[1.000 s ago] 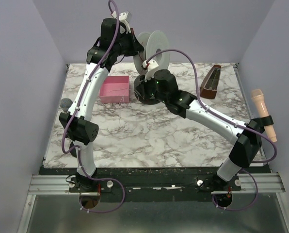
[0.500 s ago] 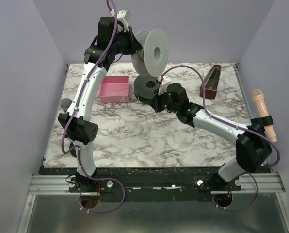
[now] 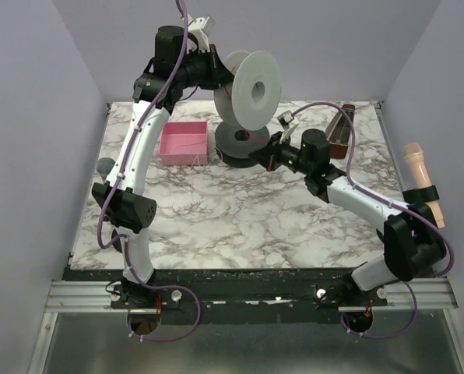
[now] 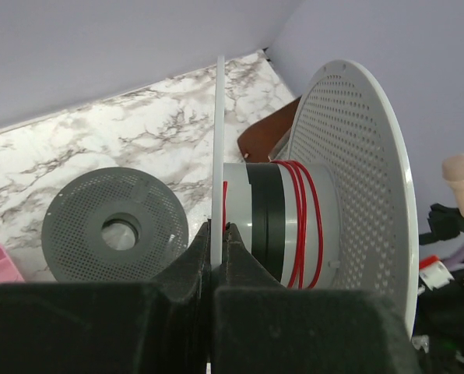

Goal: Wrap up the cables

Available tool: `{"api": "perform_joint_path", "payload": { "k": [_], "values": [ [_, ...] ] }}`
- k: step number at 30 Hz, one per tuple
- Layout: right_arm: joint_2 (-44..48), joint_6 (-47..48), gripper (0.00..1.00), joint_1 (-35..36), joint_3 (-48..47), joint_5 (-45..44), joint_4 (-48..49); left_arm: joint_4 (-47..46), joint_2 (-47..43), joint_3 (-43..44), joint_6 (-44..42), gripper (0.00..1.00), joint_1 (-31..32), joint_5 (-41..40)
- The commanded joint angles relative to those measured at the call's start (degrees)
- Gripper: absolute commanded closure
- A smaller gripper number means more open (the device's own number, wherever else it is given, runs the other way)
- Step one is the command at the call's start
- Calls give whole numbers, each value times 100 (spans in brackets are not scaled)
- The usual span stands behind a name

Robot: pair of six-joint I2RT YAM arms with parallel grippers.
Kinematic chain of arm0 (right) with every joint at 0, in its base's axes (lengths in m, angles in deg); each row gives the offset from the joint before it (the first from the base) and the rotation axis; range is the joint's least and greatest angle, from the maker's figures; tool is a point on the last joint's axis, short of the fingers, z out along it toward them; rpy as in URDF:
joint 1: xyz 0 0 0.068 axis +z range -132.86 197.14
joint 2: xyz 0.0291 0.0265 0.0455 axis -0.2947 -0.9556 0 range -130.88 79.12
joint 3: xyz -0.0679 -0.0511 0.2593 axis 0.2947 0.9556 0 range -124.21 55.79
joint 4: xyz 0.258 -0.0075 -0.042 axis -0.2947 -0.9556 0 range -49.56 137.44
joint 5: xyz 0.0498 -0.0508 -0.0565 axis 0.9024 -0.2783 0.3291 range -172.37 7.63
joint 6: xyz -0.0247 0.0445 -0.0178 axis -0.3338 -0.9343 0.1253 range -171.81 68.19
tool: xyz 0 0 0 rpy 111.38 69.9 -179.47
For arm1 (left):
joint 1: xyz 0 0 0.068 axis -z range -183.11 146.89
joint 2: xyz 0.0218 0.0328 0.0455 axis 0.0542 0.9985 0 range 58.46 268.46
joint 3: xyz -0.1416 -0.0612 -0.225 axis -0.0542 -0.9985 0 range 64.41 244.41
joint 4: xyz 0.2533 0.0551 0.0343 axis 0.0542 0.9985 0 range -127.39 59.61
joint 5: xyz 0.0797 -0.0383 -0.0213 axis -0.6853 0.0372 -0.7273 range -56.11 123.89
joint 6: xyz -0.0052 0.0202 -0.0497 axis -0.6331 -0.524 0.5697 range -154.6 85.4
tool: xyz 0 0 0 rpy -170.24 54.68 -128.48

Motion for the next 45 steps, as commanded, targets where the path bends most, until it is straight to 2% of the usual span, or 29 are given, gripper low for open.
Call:
{"api": "perform_joint_path", "payload": {
  "k": [1, 6, 11, 19, 22, 27, 33, 37, 42, 45],
  "values": [
    [-329, -42, 99, -156, -168, 1088, 443, -508, -508, -58, 18, 100, -31, 1025],
    [-330, -191, 99, -517, -37, 1211, 637, -351, -649, -208, -342, 100, -31, 1491],
    [-128, -77, 99, -868, 51, 1343, 558, -60, -895, -839, -895, 100, -31, 2045],
    [92, 643, 99, -1071, 96, 1615, -22, 493, -1141, -1692, -1905, 100, 22, 2696],
    [163, 1222, 99, -1071, -45, 1914, -521, 819, -1202, -2096, -2450, 100, 136, 2661],
    [251, 2172, 99, -1071, -151, 1984, -1612, 802, -1247, -2993, -3032, 100, 434, 2529],
    [207, 2384, 99, -1062, 69, 2407, -2341, 758, -712, -3345, -3295, 100, 742, 2994],
    [119, 2410, 99, -1062, 174, 2574, -2825, 407, -237, -3381, -3287, 100, 918, 3214],
    [-171, 2498, 99, -1062, -220, 2478, -3809, 626, 571, -2977, -3568, 100, 1076, 3461],
    [-408, 2428, 99, -1071, -449, 1996, -4327, 434, 985, -2924, -3358, 100, 1120, 3487]
  ]
}}
